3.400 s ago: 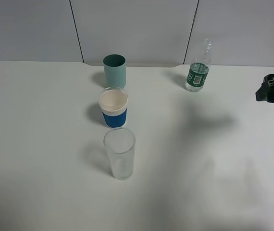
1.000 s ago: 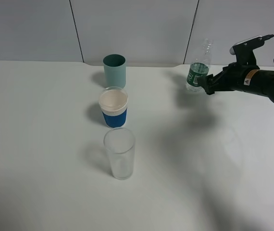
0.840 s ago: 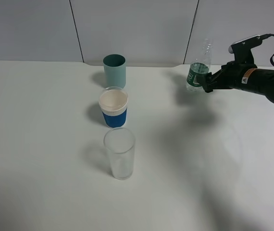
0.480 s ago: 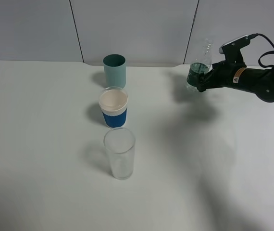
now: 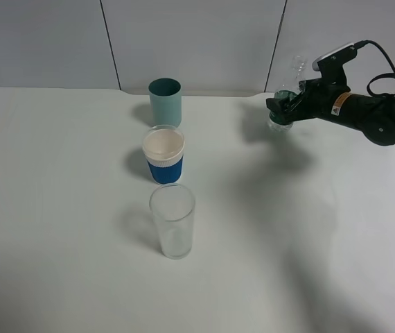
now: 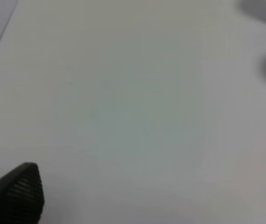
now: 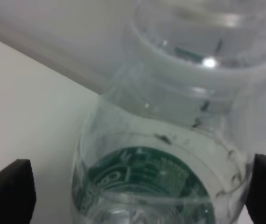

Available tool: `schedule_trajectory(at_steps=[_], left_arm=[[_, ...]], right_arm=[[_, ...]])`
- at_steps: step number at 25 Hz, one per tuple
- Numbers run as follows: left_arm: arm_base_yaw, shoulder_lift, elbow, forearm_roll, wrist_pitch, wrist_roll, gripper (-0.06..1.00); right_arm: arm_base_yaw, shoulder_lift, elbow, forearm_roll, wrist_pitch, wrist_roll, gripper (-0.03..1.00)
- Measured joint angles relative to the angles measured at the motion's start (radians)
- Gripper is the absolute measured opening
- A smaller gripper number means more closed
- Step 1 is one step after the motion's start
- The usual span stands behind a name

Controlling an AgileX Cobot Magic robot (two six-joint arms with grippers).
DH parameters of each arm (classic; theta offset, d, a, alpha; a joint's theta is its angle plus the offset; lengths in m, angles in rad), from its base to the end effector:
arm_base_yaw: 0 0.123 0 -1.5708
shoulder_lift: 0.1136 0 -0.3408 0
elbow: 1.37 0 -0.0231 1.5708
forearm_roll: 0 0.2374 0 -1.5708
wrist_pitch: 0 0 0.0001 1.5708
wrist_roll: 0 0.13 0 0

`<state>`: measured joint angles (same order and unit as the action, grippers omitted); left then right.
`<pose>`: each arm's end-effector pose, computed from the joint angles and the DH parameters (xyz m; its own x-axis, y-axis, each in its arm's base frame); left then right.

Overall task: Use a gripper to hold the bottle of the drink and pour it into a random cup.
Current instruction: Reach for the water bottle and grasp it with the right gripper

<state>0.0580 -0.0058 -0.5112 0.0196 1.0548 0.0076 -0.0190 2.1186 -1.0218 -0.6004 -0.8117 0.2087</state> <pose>-0.0397 -0.0001 0.2569 -0.4359 -0.0080 -0.9000 -0.0658 0.9976 0.0230 0.4696 0.0443 0.1688 -0.1957 -0.2058 -0.9588 -0.4314 0.8961 -0.1043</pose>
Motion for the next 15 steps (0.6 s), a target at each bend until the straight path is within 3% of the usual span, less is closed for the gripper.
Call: schedule_trajectory(at_steps=[6, 13, 15], left_arm=[[0.000, 0.000, 0.000, 0.000, 0.000, 0.000, 0.98], [0.000, 0.000, 0.000, 0.000, 0.000, 0.000, 0.98], [0.000, 0.000, 0.000, 0.000, 0.000, 0.000, 0.98]], right_arm=[[0.000, 0.000, -0.001, 0.002, -0.006, -0.002, 0.86], [0.000, 0.000, -0.001, 0.025, -0.006, -0.002, 0.68], [0.000, 0.003, -0.002, 0.025, -0.007, -0.002, 0.58]])
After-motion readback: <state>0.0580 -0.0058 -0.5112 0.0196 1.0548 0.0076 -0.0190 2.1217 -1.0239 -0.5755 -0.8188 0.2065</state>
